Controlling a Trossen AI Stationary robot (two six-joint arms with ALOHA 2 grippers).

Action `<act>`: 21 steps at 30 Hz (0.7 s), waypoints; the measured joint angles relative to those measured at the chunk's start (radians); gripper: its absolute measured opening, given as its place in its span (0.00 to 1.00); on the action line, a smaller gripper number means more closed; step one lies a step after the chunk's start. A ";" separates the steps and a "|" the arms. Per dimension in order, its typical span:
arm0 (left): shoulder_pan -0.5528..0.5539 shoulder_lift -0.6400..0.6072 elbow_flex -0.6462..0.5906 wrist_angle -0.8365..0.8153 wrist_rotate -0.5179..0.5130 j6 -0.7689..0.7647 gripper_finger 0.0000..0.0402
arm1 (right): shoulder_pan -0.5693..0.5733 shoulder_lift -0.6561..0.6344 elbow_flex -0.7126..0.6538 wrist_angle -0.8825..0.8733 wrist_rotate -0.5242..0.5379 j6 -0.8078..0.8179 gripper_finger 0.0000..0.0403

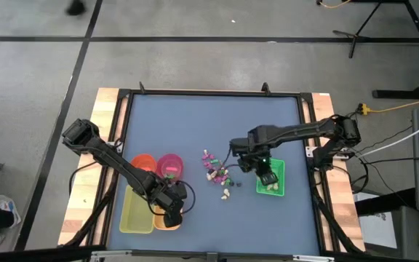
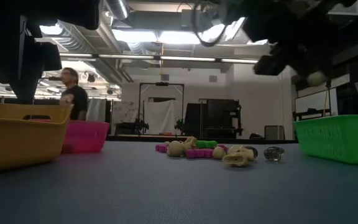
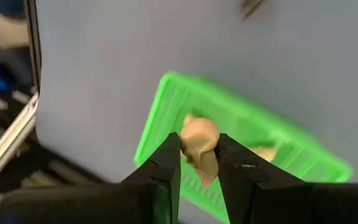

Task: Sort Halloween decoration
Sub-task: Put the white skull toy into the green bin

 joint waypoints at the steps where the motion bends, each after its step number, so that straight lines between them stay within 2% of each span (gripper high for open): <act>1: 0.000 0.000 0.000 0.001 0.000 0.001 0.49 | 0.013 0.000 0.000 -0.022 0.000 0.000 0.20; 5: 0.000 0.000 0.000 0.001 -0.001 0.002 0.49 | 0.065 0.000 -0.002 -0.061 0.034 0.003 0.20; 13: 0.000 0.000 0.000 0.001 -0.001 0.002 0.49 | 0.149 0.000 -0.030 -0.054 0.219 0.043 0.22; 21: 0.000 0.000 0.000 0.001 -0.001 0.002 0.49 | 0.158 0.000 -0.062 -0.056 0.250 0.096 0.35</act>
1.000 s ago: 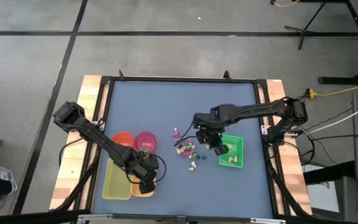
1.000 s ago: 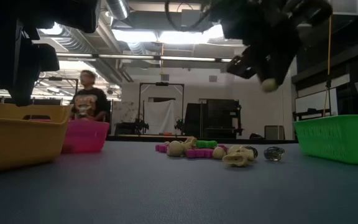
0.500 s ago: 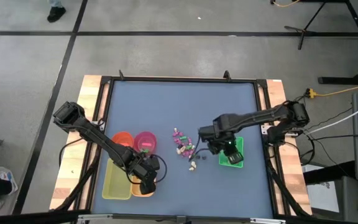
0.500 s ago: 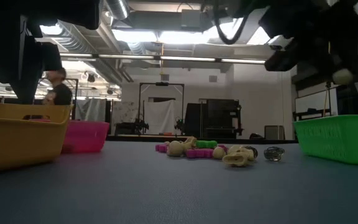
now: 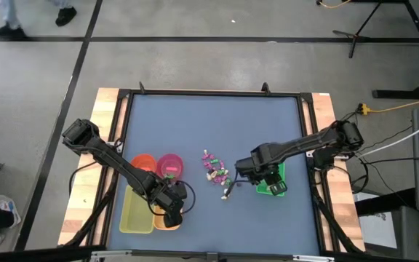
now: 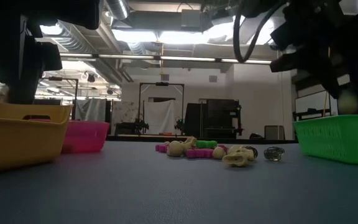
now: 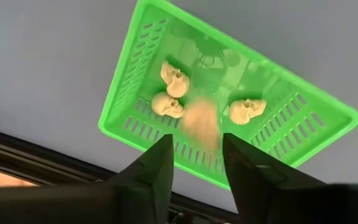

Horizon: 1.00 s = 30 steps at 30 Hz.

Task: Sort Halloween decoration
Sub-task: Put the white skull toy into the green bin, then put the green skeleton toy into the red bowl

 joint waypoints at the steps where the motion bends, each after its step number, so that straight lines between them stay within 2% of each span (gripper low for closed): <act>1: 0.000 0.000 0.000 0.000 0.000 0.000 0.49 | 0.000 0.000 -0.004 0.000 0.000 0.003 0.37; 8: 0.000 0.000 0.000 0.000 0.000 -0.001 0.49 | 0.000 0.000 -0.013 0.012 0.021 0.003 0.48; 16: 0.010 0.000 0.000 0.011 0.017 -0.024 0.49 | 0.000 0.001 -0.013 -0.012 0.027 0.032 0.50; 25: 0.119 0.000 0.000 0.103 0.251 -0.034 0.49 | 0.000 -0.051 -0.013 -0.045 0.052 -0.001 0.50; 30: 0.211 0.000 0.000 0.191 0.366 -0.034 0.49 | 0.000 -0.138 -0.028 -0.024 0.140 -0.004 0.50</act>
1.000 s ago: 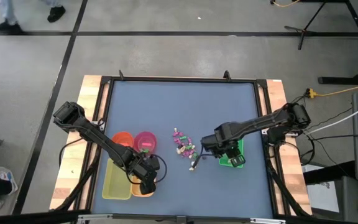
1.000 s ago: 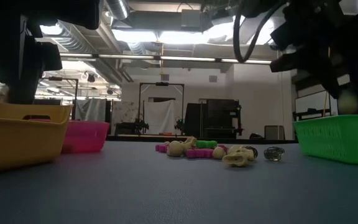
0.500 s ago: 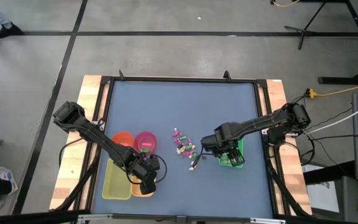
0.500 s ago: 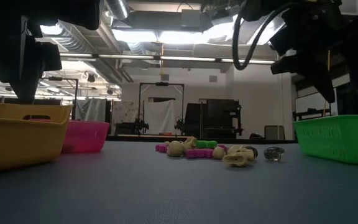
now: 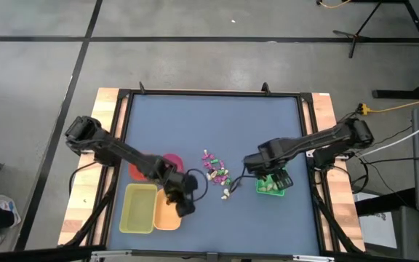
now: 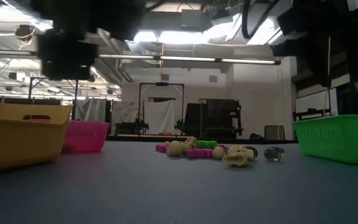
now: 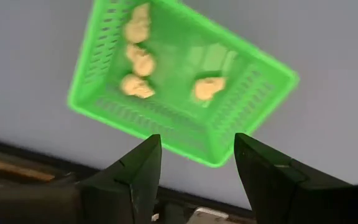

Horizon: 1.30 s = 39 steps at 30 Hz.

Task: Sort Halloween decoration
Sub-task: Put the green skeleton toy into the red bowl

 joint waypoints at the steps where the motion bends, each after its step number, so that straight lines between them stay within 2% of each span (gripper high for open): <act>1: 0.019 0.000 0.000 0.016 0.011 0.003 0.49 | 0.000 -0.024 -0.016 0.015 0.020 0.000 0.50; 5: 0.090 0.000 0.000 0.068 0.014 0.047 0.49 | 0.000 -0.130 -0.108 0.088 0.085 0.002 0.50; 9: 0.166 0.000 0.000 0.120 0.000 0.097 0.49 | 0.000 -0.226 -0.193 0.130 0.097 0.009 0.50; 16: 0.266 0.000 0.000 0.196 -0.087 0.241 0.49 | 0.000 -0.369 -0.322 0.195 0.113 0.085 0.50; 21: 0.295 0.000 0.000 0.221 -0.177 0.369 0.49 | 0.000 -0.448 -0.400 0.261 0.168 0.108 0.50; 28: 0.292 0.000 0.000 0.225 -0.370 0.653 0.49 | 0.000 -0.491 -0.471 0.402 0.220 0.109 0.50; 32: 0.294 0.016 0.000 0.235 -0.463 0.747 0.49 | 0.000 -0.489 -0.493 0.504 0.220 0.109 0.50; 39: 0.314 0.125 0.000 0.347 -0.473 0.867 0.49 | 0.000 -0.489 -0.501 0.612 0.220 0.108 0.50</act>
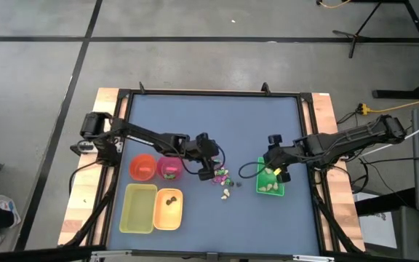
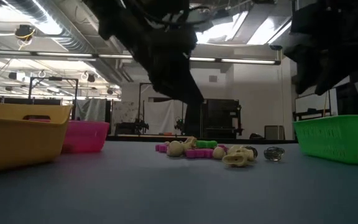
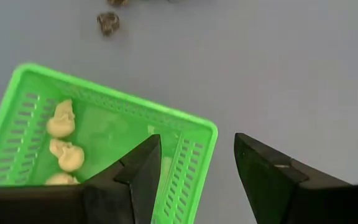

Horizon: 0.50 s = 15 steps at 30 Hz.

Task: Sort Halloween decoration
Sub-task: Put the green skeleton toy into the red bowl

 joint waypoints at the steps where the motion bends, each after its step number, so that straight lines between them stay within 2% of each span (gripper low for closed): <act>1: 0.004 0.011 0.000 0.005 0.000 0.015 0.49 | 0.000 0.000 0.000 0.006 0.000 0.000 0.50; 15: 0.044 0.155 0.000 0.070 0.008 0.060 0.47 | 0.000 0.000 -0.001 0.046 0.000 0.000 0.50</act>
